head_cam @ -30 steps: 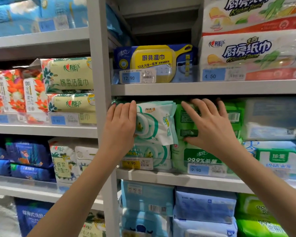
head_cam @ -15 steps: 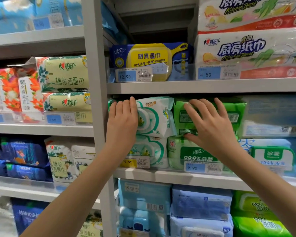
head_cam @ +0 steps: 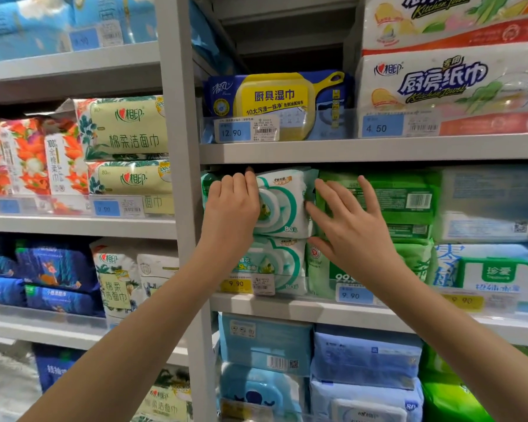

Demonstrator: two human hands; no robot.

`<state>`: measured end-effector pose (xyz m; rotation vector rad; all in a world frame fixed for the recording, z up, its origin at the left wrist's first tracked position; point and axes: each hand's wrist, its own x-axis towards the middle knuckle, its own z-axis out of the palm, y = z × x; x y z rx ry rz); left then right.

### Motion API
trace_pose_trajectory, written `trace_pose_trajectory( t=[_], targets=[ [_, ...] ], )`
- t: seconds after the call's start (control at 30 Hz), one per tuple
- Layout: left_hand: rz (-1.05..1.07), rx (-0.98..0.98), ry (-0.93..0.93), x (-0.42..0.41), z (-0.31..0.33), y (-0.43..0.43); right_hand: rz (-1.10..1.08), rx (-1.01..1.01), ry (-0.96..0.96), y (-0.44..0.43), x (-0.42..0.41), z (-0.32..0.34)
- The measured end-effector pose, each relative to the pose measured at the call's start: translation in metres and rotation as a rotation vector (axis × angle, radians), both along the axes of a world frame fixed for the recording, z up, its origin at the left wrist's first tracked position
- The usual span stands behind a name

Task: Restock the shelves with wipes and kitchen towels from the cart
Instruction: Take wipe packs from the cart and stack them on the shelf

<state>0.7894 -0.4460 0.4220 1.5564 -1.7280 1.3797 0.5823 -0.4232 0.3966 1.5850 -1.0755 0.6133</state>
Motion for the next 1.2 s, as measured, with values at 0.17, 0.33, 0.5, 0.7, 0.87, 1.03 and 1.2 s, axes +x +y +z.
trace_pose_trajectory(
  t=[0.17, 0.33, 0.5, 0.7, 0.87, 1.03, 1.2],
  targets=[
    [0.027, -0.035, -0.058, -0.004, 0.004, 0.009, -0.006, -0.018, -0.055, -0.006, 0.004, -0.005],
    [0.028, -0.009, -0.015, -0.010, 0.010, 0.014, -0.020, -0.045, -0.110, -0.006, 0.014, -0.004],
    [0.020, -0.044, -0.013, -0.010, 0.009, 0.011, 0.027, -0.168, -0.131, -0.013, 0.026, -0.012],
    [-0.190, -0.135, 0.006, 0.007, -0.003, -0.010, -0.036, -0.179, -0.153, -0.025, 0.031, -0.017],
    [-0.347, -0.151, 0.029, 0.016, -0.020, -0.021, -0.009, -0.167, -0.194, -0.024, 0.036, -0.020],
    [-0.357, -0.191, 0.049, 0.014, -0.028, -0.022, -0.059, -0.112, -0.140, -0.020, 0.035, -0.022],
    [-0.361, -0.227, -0.002, 0.011, -0.037, -0.027, -0.123, -0.088, -0.098, -0.021, 0.033, -0.025]
  ],
)
